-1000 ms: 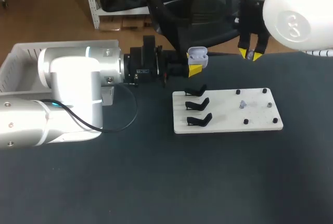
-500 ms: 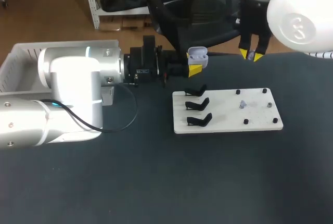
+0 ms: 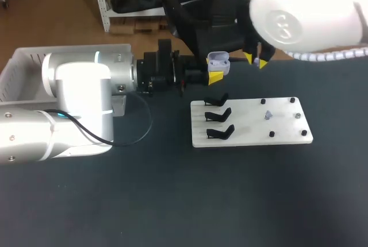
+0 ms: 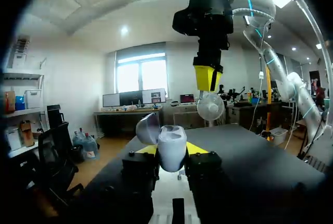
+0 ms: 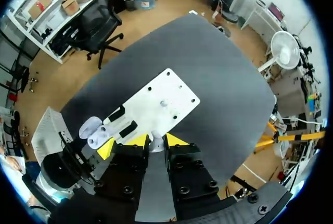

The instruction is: Pick up each earbud case from the left stands, insert the matching earbuds, close the lid, and place the case in the box.

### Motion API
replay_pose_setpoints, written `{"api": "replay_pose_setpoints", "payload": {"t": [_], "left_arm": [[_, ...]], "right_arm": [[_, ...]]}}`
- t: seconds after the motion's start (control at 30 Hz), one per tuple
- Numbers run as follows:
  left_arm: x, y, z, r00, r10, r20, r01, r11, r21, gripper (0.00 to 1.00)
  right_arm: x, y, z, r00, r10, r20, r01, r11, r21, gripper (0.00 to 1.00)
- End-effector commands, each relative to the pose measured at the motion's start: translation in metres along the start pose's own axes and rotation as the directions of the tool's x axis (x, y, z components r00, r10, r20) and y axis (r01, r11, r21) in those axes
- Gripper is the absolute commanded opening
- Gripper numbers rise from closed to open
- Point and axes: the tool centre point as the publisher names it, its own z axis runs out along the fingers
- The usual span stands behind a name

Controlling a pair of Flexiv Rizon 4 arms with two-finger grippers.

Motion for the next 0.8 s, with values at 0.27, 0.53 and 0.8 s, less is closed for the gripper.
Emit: {"api": "replay_pose_setpoints", "payload": {"t": [0.27,0.53,0.8], "left_arm": [[0.001,-0.002,0.000,1.000,0.004,0.005,-0.004,1.000,-0.008,0.00],[0.001,-0.002,0.000,1.000,0.004,0.005,-0.004,1.000,-0.008,0.00],[0.001,-0.002,0.000,1.000,0.004,0.005,-0.004,1.000,-0.008,0.00]], "right_arm": [[-0.001,0.039,0.000,0.997,-0.078,-0.013,0.079,0.991,0.112,0.00],[0.003,0.052,0.001,0.992,-0.127,-0.014,0.128,0.982,0.137,0.00],[0.009,0.059,0.012,0.989,-0.147,-0.020,0.148,0.977,0.150,0.00]]}}
